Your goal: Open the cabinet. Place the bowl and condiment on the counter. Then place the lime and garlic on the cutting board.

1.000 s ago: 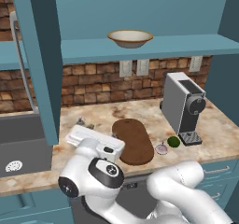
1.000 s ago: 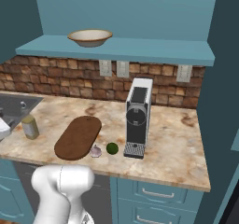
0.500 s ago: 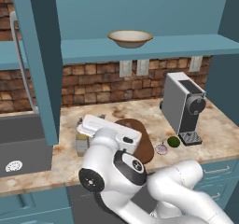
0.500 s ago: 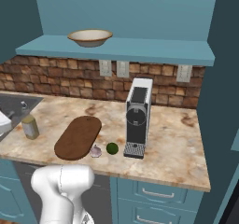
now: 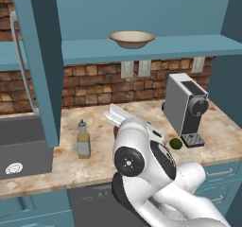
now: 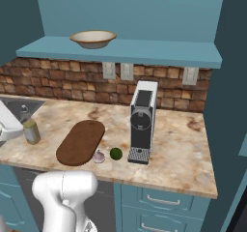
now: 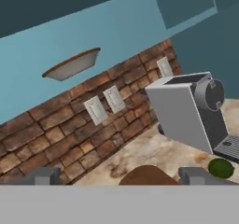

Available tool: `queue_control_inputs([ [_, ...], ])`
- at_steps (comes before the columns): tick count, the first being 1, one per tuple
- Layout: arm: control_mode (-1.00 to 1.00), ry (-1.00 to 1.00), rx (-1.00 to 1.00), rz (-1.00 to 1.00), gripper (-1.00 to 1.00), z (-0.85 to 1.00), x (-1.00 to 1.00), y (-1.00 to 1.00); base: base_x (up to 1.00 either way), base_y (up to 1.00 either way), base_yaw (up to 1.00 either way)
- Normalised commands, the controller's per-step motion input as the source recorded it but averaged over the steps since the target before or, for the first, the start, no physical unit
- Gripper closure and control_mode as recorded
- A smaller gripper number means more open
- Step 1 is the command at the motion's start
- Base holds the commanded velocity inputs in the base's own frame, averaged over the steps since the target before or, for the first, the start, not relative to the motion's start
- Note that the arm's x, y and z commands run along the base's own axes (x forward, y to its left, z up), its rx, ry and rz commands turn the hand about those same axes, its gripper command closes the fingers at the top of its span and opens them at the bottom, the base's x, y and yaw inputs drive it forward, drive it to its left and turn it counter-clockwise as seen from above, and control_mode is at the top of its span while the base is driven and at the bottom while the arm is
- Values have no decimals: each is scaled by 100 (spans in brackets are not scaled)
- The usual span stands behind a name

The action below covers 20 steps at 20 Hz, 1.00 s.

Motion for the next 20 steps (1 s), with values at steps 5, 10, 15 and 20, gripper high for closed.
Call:
queue_control_inputs([
  [5, -100, 11, 32, 0, -100, 22, 0, -40, 0, 0, 0],
  [10, -100, 9, 31, 1, -100, 45, 2, -29, 0, 0, 0],
  [15, -100, 9, 29, 1, -100, 50, 8, -23, 0, 0, 0],
  [20, -100, 3, 30, 3, -100, 43, 6, -33, 0, 0, 0],
])
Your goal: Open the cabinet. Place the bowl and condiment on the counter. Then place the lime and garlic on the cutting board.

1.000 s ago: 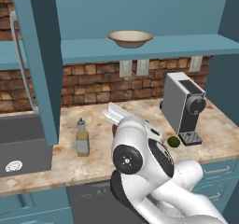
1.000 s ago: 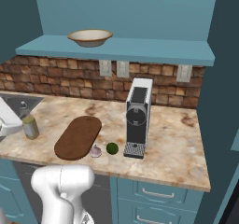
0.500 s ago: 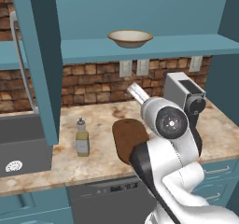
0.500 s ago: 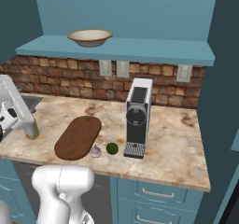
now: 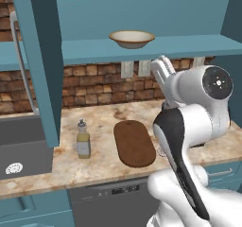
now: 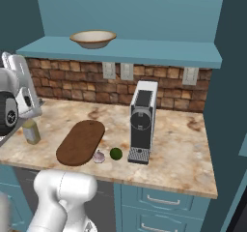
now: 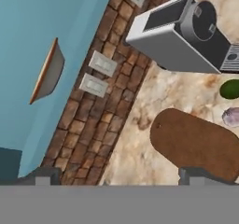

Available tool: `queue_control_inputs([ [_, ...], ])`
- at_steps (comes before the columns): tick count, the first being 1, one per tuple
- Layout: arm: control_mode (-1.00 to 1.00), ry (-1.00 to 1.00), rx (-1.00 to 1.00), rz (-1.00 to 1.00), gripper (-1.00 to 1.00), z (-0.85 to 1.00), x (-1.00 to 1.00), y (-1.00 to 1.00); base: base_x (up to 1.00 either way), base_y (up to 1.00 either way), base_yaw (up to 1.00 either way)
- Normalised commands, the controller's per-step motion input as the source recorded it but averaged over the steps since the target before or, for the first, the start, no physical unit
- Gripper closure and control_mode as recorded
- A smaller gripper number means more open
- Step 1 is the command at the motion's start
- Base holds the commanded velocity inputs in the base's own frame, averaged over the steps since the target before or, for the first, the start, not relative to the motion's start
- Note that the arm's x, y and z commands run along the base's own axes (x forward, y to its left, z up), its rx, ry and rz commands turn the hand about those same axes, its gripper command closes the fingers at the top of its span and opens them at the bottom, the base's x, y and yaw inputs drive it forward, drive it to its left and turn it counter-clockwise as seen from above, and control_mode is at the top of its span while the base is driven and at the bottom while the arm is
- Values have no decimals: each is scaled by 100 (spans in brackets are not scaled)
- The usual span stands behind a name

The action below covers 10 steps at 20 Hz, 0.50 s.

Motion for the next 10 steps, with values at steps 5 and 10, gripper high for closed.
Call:
queue_control_inputs([
  [5, -100, 0, 34, 8, -100, 29, 2, -45, 0, 0, 0],
  [10, -100, 0, 34, 7, -100, 34, 2, -42, 0, 0, 0],
])
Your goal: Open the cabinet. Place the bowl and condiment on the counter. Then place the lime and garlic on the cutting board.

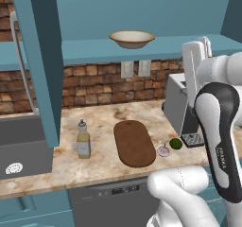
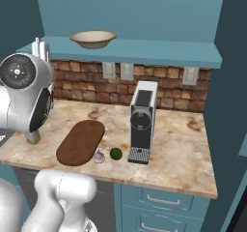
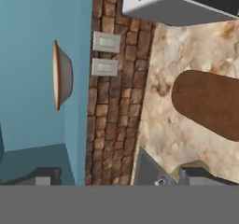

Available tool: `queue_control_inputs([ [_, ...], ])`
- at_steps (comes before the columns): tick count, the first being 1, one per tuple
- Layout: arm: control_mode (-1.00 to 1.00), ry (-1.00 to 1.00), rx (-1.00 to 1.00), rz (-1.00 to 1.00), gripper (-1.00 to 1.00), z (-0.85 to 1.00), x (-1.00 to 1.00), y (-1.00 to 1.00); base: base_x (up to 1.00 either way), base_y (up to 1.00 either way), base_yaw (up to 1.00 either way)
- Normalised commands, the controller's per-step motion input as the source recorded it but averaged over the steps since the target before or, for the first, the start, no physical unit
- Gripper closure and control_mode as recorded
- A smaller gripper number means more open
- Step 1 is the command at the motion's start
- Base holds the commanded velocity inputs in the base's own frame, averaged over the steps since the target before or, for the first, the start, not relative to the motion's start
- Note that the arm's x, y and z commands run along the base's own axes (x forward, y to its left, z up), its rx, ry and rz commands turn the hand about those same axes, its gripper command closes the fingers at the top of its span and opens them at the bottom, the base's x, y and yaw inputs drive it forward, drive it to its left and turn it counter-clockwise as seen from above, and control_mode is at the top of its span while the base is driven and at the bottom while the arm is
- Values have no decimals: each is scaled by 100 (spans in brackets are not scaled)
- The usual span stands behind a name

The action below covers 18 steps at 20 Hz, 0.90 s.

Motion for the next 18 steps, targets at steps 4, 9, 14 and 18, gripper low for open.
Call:
queue_control_inputs([
  [4, -100, 0, 23, 4, -100, 57, 2, -30, 0, 0, 0],
  [9, -100, 2, 12, 3, -100, 20, 22, -9, 0, 0, 0],
  [14, -100, -3, 0, 5, -100, 0, 29, 0, 0, 0, 0],
  [18, -100, -7, 0, 4, -100, 0, 47, 0, 0, 0, 0],
])
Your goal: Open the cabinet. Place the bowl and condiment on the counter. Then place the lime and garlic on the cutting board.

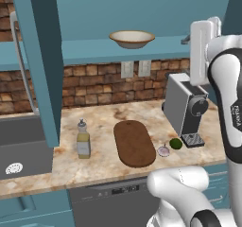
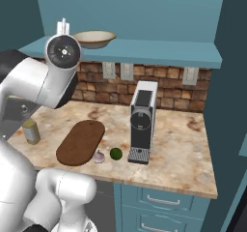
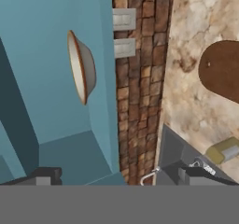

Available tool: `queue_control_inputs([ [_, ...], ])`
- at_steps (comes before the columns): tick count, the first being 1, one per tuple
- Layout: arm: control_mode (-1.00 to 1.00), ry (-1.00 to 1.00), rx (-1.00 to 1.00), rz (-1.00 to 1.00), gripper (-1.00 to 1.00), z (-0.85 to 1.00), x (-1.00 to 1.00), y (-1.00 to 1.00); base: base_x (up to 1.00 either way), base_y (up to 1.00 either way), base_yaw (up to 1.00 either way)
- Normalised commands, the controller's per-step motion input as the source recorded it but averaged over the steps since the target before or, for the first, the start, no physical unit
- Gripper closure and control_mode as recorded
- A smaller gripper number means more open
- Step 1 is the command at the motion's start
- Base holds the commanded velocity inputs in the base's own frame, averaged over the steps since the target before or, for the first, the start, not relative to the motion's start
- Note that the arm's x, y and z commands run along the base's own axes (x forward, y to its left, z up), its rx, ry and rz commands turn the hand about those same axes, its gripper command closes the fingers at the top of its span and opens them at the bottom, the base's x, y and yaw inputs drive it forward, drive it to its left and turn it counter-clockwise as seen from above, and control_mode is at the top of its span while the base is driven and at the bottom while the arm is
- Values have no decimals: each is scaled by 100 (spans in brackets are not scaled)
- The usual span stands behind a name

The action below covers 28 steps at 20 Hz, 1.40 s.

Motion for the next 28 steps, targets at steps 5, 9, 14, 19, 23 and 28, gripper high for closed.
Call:
queue_control_inputs([
  [5, -100, -6, 0, 1, -100, 0, 50, 0, 0, 0, 0],
  [9, -100, -1, 0, 1, -100, 0, 51, 0, 0, 0, 0],
  [14, -100, 0, 0, 2, -100, 0, 57, 0, 0, 0, 0],
  [19, -100, 0, 0, 2, -100, 0, 54, 0, 0, 0, 0],
  [23, -100, 0, 0, 3, -100, 0, 53, 0, 0, 0, 0],
  [28, -100, 0, 0, 4, -100, -4, 53, 0, 0, 0, 0],
])
